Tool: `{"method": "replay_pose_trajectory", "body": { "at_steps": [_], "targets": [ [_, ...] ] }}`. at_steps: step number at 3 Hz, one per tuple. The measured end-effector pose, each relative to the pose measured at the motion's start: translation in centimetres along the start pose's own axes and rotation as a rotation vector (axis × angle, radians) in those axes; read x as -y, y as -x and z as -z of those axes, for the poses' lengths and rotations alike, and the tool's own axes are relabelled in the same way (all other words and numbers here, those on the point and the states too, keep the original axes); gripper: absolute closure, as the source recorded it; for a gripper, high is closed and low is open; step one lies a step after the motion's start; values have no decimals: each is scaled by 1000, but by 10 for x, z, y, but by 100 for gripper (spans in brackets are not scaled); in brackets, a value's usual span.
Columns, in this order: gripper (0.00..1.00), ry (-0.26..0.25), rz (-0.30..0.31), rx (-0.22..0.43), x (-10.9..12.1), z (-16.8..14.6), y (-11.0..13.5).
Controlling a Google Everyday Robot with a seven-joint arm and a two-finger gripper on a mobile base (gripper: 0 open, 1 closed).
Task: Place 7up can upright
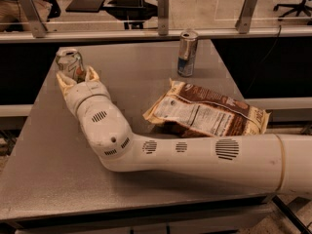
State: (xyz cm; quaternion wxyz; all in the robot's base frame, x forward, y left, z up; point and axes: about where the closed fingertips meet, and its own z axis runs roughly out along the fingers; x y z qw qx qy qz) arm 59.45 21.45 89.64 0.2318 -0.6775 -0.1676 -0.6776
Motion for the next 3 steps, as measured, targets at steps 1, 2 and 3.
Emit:
{"method": "replay_pose_trajectory", "body": {
  "at_steps": [1,2,3],
  "targets": [
    [22,1,-5,-9,-1,-1,3],
    [0,10,-4,-3,0,0,2],
    [0,10,-4,-3,0,0,2]
  ]
}}
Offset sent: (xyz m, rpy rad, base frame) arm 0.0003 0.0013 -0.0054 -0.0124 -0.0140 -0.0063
